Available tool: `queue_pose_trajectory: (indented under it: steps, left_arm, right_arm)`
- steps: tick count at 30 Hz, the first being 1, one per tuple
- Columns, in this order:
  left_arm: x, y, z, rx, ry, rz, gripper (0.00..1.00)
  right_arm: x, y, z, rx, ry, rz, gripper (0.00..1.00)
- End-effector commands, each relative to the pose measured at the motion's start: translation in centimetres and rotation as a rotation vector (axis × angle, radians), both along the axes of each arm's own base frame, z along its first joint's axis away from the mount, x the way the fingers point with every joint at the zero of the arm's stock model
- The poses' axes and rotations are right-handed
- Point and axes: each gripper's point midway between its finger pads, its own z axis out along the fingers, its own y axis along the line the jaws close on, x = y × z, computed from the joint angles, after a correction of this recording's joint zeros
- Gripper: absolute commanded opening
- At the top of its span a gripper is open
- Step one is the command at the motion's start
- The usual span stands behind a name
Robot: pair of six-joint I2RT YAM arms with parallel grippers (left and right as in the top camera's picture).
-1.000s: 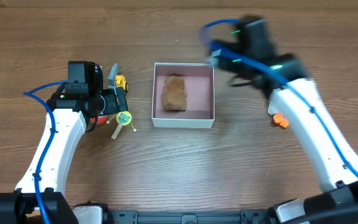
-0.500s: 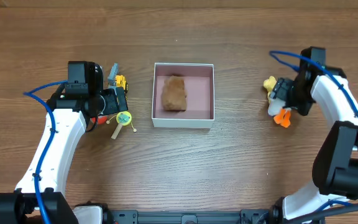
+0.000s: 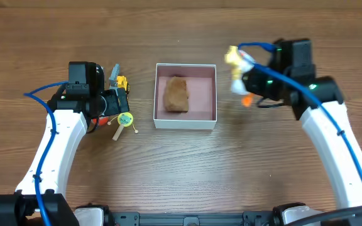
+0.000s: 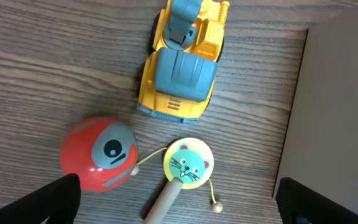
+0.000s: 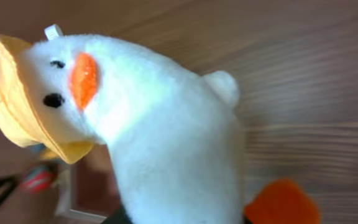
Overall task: Pack container
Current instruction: 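Place the duck into the box beside the bear, right gripper, then lift the yellow toy truck with the left gripper and drop it in the box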
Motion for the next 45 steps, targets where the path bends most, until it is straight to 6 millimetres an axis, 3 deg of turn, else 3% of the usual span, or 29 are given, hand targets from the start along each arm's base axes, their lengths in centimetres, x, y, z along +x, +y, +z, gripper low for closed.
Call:
queue_pose_trajectory:
  steps: [1, 3, 5, 8, 9, 10, 11, 12, 15, 18, 21, 23, 24, 26, 28, 30, 31, 34, 40, 43, 45]
  left_arm:
    - [0.6, -0.4, 0.7, 0.0, -0.024, -0.032, 1.0]
    - [0.6, -0.4, 0.7, 0.0, -0.024, -0.032, 1.0]
    - [0.6, -0.4, 0.7, 0.001, -0.024, -0.031, 1.0]
    - [0.6, -0.4, 0.7, 0.001, -0.024, -0.031, 1.0]
    - [0.6, -0.4, 0.7, 0.001, -0.024, -0.031, 1.0]
    - [0.6, -0.4, 0.7, 0.001, -0.024, -0.031, 1.0]
    - [0.6, -0.4, 0.7, 0.001, -0.024, -0.031, 1.0]
    - [0.7, -0.4, 0.7, 0.0, -0.026, -0.031, 1.0]
    - [0.8, -0.4, 0.8, -0.016, -0.027, -0.001, 1.0]
    - [0.6, -0.6, 0.7, -0.025, -0.021, -0.002, 1.0]
    - [0.2, -1.9, 1.0, -0.095, -0.004, -0.039, 1.0]
    - [0.5, -2.2, 2.6, -0.097, -0.014, -0.075, 1.0]
    - [1.1, -2.4, 4.0, -0.089, -0.041, -0.117, 0.99]
    - [2.3, -1.3, 6.0, -0.005, -0.09, -0.112, 0.95]
    - [3.1, 0.8, 6.8, 0.106, -0.119, -0.055, 0.96]
    - [4.0, 1.5, 6.8, 0.153, -0.141, -0.065, 0.94]
    - [4.2, 1.5, 6.3, 0.16, -0.132, -0.078, 0.93]
    - [5.2, 1.3, 2.2, 0.151, -0.038, -0.103, 0.85]
    - [7.5, 0.6, -5.5, 0.129, 0.083, -0.138, 0.91]
    - [8.4, 0.2, -6.4, 0.126, 0.064, -0.168, 0.9]
    - [8.9, 0.1, -6.5, 0.126, 0.046, -0.184, 0.8]
  right_arm:
    - [-0.3, 5.1, -1.1, 0.006, 0.017, 0.008, 0.05]
    - [0.3, 8.0, -4.1, -0.03, 0.053, -0.047, 0.04]
    - [1.2, 8.4, -7.2, -0.074, 0.095, -0.157, 0.04]
    - [2.4, 9.4, -10.7, -0.086, 0.126, -0.155, 0.04]
    - [2.5, 9.4, -11.5, -0.096, 0.141, -0.154, 0.07]
    - [2.5, 9.4, -12.0, -0.102, 0.149, -0.154, 0.24]
    - [2.6, 9.5, -11.9, -0.112, 0.133, -0.13, 0.49]
    - [2.9, 9.6, -11.6, -0.13, 0.106, -0.086, 0.64]
    - [3.7, 9.9, -8.6, -0.145, 0.001, 0.0, 0.72]
    - [3.9, 9.4, -1.9, -0.087, -0.14, -0.001, 0.82]
    - [3.3, 5.1, 3.3, -0.05, -0.217, -0.089, 0.83]
    - [2.5, -0.3, 5.0, -0.065, -0.207, -0.198, 0.87]
    - [2.0, -3.1, 5.2, -0.079, -0.186, -0.259, 0.9]
    - [0.9, -6.7, 4.3, -0.11, -0.114, -0.34, 0.92]
    - [-0.1, -8.5, 2.9, -0.136, -0.04, -0.38, 0.93]
    - [-1.0, -8.9, 1.9, -0.154, 0.014, -0.383, 0.93]
    - [-1.3, -9.0, 1.6, -0.159, 0.03, -0.382, 0.93]
    - [-2.1, -9.1, 1.0, -0.172, 0.069, -0.379, 0.93]
    - [-2.9, -8.7, 0.6, -0.164, 0.109, -0.363, 0.93]
    - [-2.9, -8.5, 0.6, -0.151, 0.112, -0.354, 0.93]
    - [-2.9, -8.4, 0.6, -0.149, 0.113, -0.352, 0.93]
